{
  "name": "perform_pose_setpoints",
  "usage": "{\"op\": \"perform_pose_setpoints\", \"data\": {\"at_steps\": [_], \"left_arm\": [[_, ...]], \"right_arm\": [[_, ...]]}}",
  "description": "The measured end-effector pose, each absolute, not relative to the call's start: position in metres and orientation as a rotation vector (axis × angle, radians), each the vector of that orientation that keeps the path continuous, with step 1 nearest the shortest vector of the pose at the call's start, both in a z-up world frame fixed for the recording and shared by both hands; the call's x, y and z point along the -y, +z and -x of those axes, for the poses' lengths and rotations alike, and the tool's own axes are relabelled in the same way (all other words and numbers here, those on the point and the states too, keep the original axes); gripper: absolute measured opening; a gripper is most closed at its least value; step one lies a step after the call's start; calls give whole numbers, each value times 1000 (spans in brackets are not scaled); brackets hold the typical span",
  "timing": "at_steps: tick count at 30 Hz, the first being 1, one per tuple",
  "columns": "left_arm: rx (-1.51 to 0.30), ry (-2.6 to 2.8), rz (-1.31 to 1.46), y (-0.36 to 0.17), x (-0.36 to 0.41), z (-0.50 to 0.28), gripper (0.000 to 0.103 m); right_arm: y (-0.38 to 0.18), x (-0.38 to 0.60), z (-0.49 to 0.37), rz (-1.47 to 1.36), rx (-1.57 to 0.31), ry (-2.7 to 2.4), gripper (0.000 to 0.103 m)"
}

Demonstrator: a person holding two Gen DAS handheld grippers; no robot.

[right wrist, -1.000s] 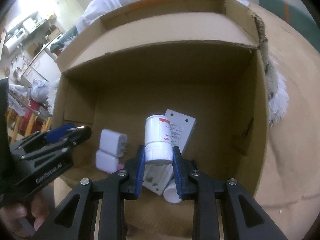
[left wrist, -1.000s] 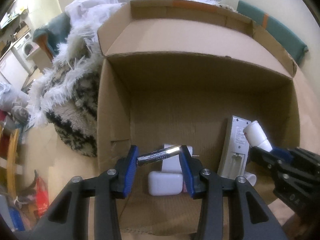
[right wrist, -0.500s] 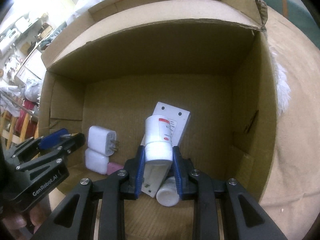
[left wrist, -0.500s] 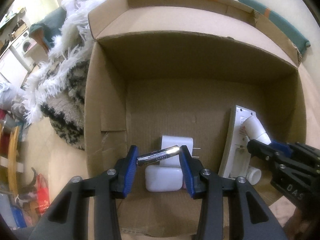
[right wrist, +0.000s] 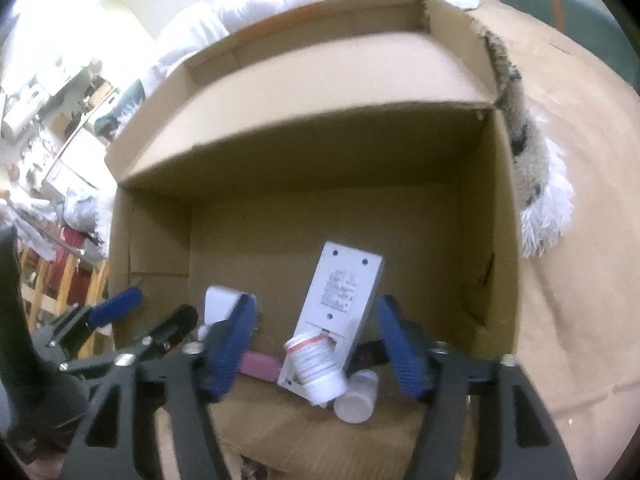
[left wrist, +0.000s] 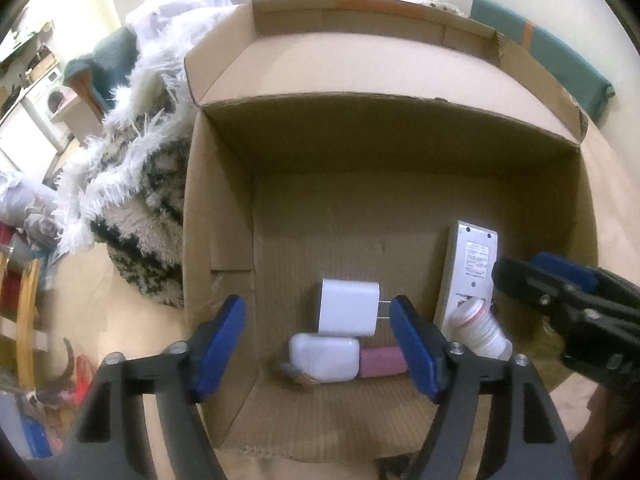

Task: Organize rigid objects
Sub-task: 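Open both grippers to drop the battery and pill bottle into the box, then lift both open grippers away from the box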

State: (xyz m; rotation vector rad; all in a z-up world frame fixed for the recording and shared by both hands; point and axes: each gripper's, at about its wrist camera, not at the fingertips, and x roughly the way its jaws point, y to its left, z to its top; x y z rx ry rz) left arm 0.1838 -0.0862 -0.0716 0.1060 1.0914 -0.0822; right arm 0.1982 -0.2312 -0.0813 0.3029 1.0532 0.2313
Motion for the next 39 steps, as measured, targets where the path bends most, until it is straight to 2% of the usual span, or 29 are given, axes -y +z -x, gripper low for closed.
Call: {"op": "perform_pose_setpoints", "data": {"at_steps": [3, 7, 18, 25, 39], "left_arm": [[-1104, -82, -78, -72, 84, -185, 74], [-1105, -80, -78, -70, 82, -185, 74], [-1060, -97, -119, -61, 81, -172, 74], [-1029, -114, -93, -44, 68, -150, 74], [-1078, -58, -2, -46, 28, -99, 74]], "right_arm": [[-80, 233, -199, -341, -1051, 258, 80], [-77, 231, -198, -339, -1031, 274, 94], [-55, 249, -179, -359, -946, 251, 95], [-53, 255, -165, -369, -954, 233, 95], [-61, 248, -111, -377, -992, 236, 95]]}}
